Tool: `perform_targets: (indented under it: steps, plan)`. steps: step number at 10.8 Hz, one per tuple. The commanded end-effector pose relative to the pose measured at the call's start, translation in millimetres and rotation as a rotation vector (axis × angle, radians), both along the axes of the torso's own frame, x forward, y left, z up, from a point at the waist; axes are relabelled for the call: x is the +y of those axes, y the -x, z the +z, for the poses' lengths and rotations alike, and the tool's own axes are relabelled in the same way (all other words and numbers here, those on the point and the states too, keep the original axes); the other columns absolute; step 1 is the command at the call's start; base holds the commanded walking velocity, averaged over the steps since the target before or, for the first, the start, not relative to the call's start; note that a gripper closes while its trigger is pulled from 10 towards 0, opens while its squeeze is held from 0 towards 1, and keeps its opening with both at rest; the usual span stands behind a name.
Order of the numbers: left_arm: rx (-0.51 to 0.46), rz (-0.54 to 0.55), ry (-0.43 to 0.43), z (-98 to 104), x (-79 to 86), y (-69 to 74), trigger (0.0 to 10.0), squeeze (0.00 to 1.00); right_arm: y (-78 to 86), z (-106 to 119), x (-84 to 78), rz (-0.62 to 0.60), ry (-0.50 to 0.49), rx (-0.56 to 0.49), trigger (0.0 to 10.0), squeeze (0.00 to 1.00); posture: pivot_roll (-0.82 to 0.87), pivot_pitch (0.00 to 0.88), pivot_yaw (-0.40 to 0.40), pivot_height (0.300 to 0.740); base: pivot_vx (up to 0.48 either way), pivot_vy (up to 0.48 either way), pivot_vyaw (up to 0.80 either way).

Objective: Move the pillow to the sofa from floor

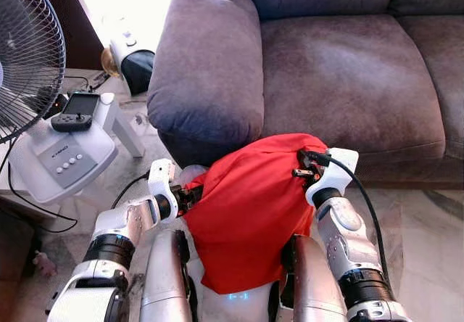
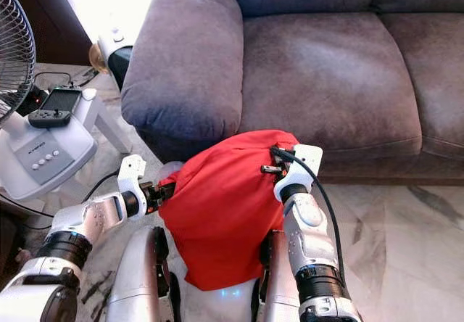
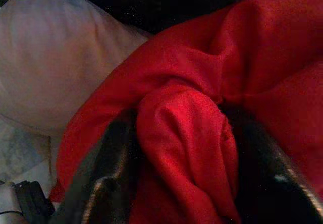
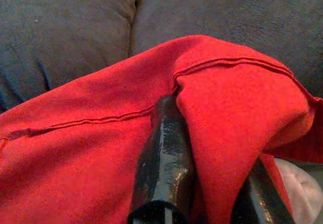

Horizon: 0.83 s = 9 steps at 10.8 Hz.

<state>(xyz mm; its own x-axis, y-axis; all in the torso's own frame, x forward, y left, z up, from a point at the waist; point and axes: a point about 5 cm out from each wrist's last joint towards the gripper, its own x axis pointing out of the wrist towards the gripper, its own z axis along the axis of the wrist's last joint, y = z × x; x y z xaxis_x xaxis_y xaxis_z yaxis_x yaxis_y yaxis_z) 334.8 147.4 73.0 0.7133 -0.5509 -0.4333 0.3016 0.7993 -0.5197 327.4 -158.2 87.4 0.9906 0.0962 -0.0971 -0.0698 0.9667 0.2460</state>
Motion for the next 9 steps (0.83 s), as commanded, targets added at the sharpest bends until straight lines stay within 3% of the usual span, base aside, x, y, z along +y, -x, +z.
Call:
perform_targets:
  steps: [1, 9]
  plan:
    - [0.087, -0.038, -0.012, -19.6, -5.2, 12.0, 0.0, 0.00, -8.8, 24.6, -5.7, -0.020, 0.009, -0.117, 10.0, 0.00, 0.03, 0.237, -0.003, 0.572, 0.000, 0.000, 0.00]
    - [0.064, -0.010, -0.026, -18.3, 1.4, 7.7, 0.0, 0.00, -10.7, 24.7, -6.4, -0.021, 0.004, -0.118, 10.0, 0.00, 0.04, 0.232, -0.005, 0.572, 0.000, 0.000, 0.00]
